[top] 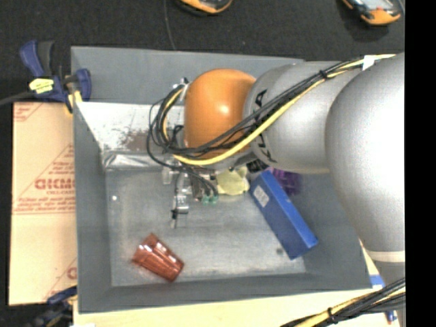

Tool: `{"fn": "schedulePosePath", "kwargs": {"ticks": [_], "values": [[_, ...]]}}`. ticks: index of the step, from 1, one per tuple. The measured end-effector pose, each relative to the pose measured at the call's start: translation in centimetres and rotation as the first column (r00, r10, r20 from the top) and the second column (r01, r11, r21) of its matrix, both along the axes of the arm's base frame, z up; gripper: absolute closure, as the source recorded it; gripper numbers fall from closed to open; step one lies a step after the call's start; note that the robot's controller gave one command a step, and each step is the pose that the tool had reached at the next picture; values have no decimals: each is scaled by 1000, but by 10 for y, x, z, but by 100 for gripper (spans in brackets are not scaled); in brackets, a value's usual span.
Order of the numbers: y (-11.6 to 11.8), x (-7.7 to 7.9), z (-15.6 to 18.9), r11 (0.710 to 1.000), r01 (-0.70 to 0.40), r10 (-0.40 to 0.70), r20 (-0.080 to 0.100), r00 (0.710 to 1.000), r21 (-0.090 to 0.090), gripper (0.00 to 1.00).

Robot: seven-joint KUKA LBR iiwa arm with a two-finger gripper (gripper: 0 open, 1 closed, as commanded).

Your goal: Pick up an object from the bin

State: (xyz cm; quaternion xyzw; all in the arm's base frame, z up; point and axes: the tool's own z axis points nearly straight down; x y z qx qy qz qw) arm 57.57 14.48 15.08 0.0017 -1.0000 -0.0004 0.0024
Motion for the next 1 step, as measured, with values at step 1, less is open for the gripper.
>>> {"fn": "schedulePosePath", "kwargs": {"ticks": [1], "values": [[-1,2,4,1000,4,-4,7,1000,1,0]]}}
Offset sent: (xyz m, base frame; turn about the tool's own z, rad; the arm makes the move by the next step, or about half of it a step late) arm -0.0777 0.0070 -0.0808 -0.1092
